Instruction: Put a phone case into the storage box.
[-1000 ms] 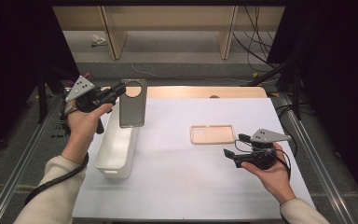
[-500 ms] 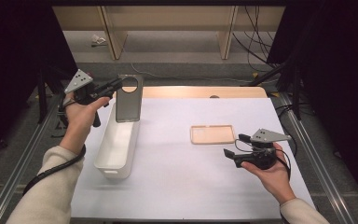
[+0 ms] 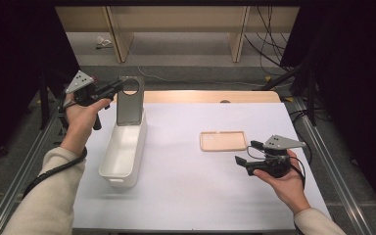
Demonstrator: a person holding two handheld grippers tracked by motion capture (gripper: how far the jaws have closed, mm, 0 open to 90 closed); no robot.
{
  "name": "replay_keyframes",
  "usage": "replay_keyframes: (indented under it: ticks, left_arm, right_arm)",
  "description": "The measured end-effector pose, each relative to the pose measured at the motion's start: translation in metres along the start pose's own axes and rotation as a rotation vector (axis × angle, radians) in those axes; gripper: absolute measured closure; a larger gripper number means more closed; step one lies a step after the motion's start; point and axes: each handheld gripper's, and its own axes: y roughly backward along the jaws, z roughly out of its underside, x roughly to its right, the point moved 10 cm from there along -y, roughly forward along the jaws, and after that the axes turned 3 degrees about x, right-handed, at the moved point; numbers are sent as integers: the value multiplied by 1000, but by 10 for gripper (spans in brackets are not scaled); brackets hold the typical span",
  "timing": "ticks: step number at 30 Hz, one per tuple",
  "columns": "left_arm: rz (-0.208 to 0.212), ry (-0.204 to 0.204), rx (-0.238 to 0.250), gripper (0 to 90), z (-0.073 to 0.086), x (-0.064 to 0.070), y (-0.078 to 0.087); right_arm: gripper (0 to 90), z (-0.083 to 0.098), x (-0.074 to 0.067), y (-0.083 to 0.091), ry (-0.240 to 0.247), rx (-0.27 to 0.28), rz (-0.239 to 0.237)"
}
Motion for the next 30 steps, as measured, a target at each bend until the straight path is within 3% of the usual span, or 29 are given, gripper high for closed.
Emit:
replay_keyframes:
  ticks: [13,17,30]
  left_arm:
    - [-25,5,-24,816,9,-15,-9]
    - [-32,-12,-28,816,11,-18,-12]
    - [-41,3,-50,816,23,-27,-23]
  right_arm:
    - [165,0,1,0,-6,0,3]
    - [165,0,1,0,-7,1,1]
    - [165,0,1,0,-5,0,3]
